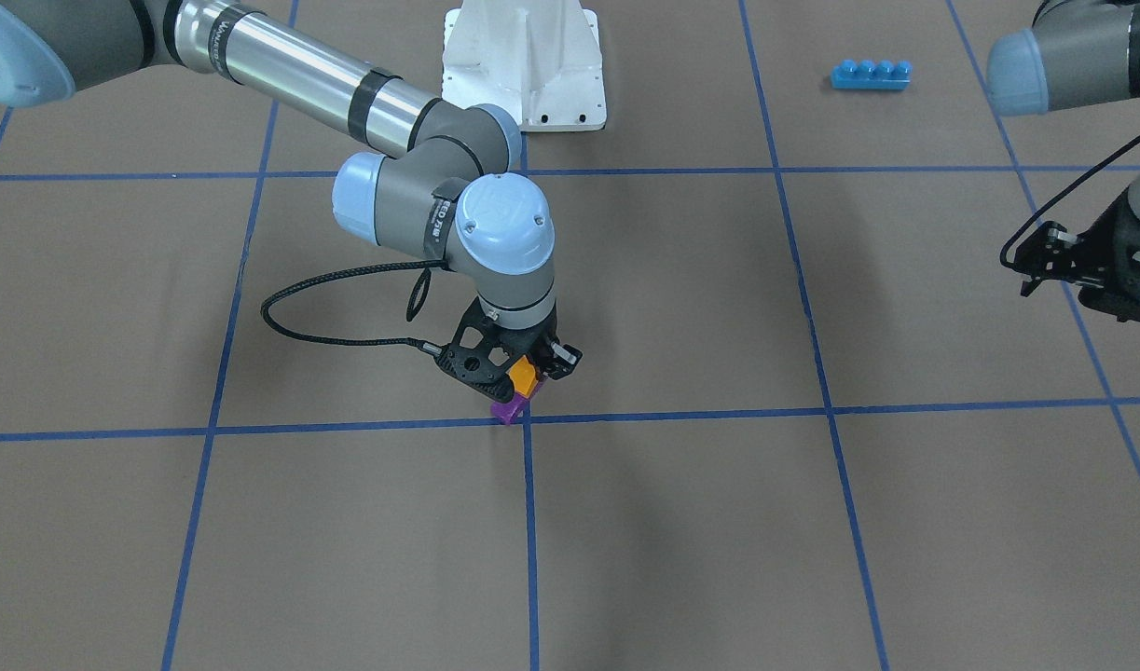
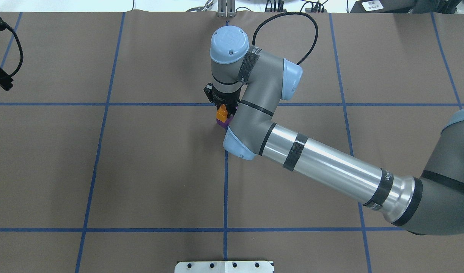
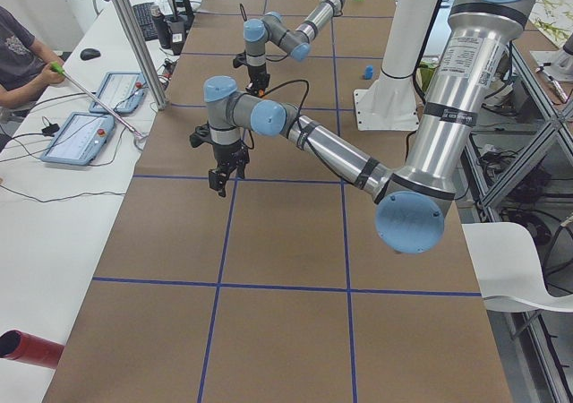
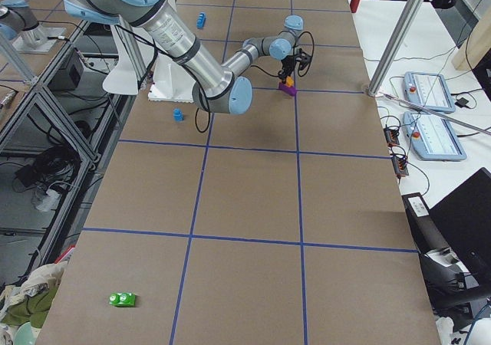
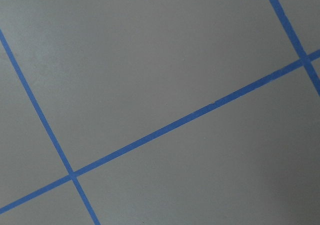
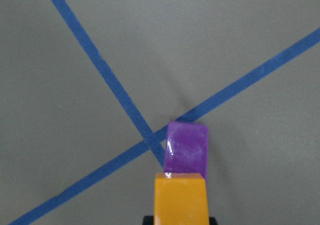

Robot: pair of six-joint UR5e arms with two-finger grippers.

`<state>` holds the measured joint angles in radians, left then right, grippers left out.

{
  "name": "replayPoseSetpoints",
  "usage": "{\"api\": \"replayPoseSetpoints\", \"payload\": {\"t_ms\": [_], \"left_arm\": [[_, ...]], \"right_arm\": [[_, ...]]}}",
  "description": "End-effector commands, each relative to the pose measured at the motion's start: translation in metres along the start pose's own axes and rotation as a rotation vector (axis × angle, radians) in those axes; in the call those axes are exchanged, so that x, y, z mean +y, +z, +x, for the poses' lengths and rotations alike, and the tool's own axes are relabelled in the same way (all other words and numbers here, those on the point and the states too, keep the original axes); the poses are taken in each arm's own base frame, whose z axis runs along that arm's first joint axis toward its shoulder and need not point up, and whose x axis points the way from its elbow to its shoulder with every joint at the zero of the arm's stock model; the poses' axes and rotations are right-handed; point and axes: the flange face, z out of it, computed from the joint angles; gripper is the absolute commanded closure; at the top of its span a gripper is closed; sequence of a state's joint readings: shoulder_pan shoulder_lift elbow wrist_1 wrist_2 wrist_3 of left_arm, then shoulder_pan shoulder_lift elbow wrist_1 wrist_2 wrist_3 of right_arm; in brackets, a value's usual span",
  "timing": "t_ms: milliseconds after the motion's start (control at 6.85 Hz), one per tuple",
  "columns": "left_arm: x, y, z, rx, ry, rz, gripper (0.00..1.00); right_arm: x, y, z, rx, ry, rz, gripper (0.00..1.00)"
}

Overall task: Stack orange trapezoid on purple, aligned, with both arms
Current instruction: 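Open the right gripper and raise it away from the stack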

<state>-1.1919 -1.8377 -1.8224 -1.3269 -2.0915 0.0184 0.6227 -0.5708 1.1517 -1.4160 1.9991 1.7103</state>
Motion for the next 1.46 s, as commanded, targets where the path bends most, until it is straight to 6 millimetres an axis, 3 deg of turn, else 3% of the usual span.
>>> {"api": "replayPoseSetpoints", "payload": {"t_ms": [0,146,292,438,584,876,1022,1315], "left_arm": [[-0.001,-0.001,0.0,0.001,0.001,0.001,0.0],[-0.001,-0.001,0.0,-0.001,0.001,0.001,0.0],[-0.001,-0.001,0.0,-0.001,0.001,0.001,0.0],[-0.001,-0.002,0.0,0.0,0.0,0.003,0.0],[0.001,-0.002,-0.001,0.0,-0.006,0.005,0.0],[0.003,-0.007,-0.005,0.001,-0.019,0.018,0.0],[-0.004,-0.016,0.005,0.001,-0.008,0.038,0.0],[-0.001,-0.026,-0.002,0.028,-0.073,0.055,0.0]], "right_arm": [[0.0,-0.006,-0.001,-0.014,-0.004,-0.001,0.0],[0.001,-0.012,-0.002,-0.023,-0.004,-0.006,0.0],[-0.005,-0.035,-0.003,-0.051,-0.006,-0.009,0.0],[-0.023,-0.069,0.007,-0.08,0.007,-0.032,0.0],[-0.033,-0.111,0.029,-0.095,0.008,-0.018,0.0],[-0.064,-0.166,0.113,-0.051,-0.18,0.041,0.0],[-0.109,-0.191,0.164,-0.029,-0.258,0.089,0.0],[-0.213,-0.207,0.281,0.004,-0.438,0.042,0.0]]}}
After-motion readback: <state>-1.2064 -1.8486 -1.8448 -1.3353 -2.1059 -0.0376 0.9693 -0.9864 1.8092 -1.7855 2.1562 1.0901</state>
